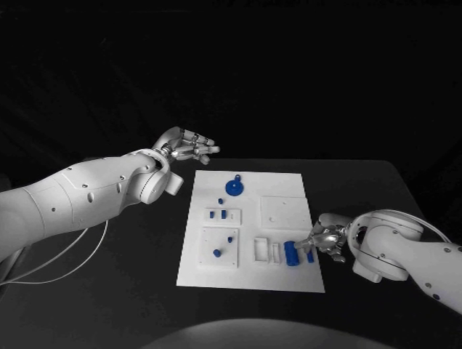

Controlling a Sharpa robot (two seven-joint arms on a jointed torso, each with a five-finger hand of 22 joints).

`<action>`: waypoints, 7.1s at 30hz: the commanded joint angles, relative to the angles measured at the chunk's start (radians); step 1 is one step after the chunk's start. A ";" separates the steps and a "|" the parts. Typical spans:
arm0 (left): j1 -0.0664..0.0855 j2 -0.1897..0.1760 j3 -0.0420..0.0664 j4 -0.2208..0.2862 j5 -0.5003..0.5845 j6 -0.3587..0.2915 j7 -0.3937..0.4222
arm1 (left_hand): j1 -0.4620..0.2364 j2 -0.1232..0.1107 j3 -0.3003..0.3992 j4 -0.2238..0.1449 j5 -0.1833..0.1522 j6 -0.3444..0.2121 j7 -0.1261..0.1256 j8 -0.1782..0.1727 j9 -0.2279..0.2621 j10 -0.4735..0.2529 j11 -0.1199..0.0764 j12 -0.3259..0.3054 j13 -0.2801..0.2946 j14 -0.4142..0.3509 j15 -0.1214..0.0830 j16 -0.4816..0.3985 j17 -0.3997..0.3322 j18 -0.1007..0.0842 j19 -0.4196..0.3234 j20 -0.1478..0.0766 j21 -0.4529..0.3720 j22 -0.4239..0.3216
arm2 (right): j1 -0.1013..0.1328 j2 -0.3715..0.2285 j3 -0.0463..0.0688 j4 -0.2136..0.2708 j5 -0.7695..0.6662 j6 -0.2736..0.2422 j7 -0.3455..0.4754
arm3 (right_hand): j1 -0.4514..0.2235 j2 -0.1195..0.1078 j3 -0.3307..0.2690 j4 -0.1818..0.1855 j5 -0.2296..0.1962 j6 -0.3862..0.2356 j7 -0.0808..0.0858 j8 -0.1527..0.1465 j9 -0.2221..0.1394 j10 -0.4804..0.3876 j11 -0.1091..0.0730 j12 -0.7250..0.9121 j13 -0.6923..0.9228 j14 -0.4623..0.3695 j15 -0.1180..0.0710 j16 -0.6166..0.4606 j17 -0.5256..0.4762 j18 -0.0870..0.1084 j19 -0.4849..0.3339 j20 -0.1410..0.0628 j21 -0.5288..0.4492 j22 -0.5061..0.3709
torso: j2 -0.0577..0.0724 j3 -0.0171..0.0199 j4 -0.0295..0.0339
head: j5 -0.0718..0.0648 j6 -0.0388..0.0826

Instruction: Assemble the parts on the task board

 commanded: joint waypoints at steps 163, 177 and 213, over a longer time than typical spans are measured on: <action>-0.004 0.017 0.000 -0.009 0.009 0.128 -0.008 | -0.053 -0.009 -0.010 0.040 -0.004 -0.030 0.023 0.001 0.001 -0.041 0.019 -0.006 0.002 -0.009 0.015 -0.017 -0.005 -0.012 -0.012 0.014 0.036 -0.106 | 0.073 0.227 -0.158 -0.119 0.200 -0.142 -0.017 | -0.122 -0.033 0.063 -0.047 -0.002 0.082 -0.022 -0.001 -0.050 0.012 -0.008 -0.045 -0.002 0.008 -0.008 0.011 0.014 -0.006 0.055 0.004 0.080 0.095 | 0.000 -0.0057 0.0039 | -0.018 -0.040; -0.004 0.014 0.000 -0.009 0.008 0.129 -0.012 | -0.053 -0.008 -0.011 0.041 -0.004 -0.029 0.023 0.001 0.001 -0.042 0.019 -0.006 0.002 -0.009 0.015 -0.017 -0.005 -0.011 -0.013 0.014 0.039 -0.111 | 0.073 0.214 -0.158 -0.093 0.191 -0.133 -0.004 | -0.052 0.004 -0.181 0.072 -0.002 0.094 -0.028 -0.002 -0.018 0.019 -0.012 -0.062 -0.001 0.011 -0.012 0.004 0.025 -0.011 0.056 -0.002 0.081 0.096 | 0.001 -0.0056 0.0033 | -0.016 -0.041; -0.004 0.008 0.000 -0.009 0.005 0.135 -0.026 | -0.054 -0.005 -0.010 0.045 -0.004 -0.028 0.023 0.001 0.001 -0.043 0.019 -0.006 0.002 -0.010 0.015 -0.017 -0.005 -0.011 -0.014 0.014 0.042 -0.117 | 0.071 0.140 -0.154 -0.012 0.173 -0.044 0.055 | 0.083 0.089 -0.166 -0.127 0.097 0.108 -0.043 -0.003 0.043 0.023 -0.021 -0.056 -0.005 0.011 -0.016 -0.003 0.017 -0.012 0.056 -0.004 0.074 0.095 | 0.001 -0.0061 0.0049 | -0.018 -0.045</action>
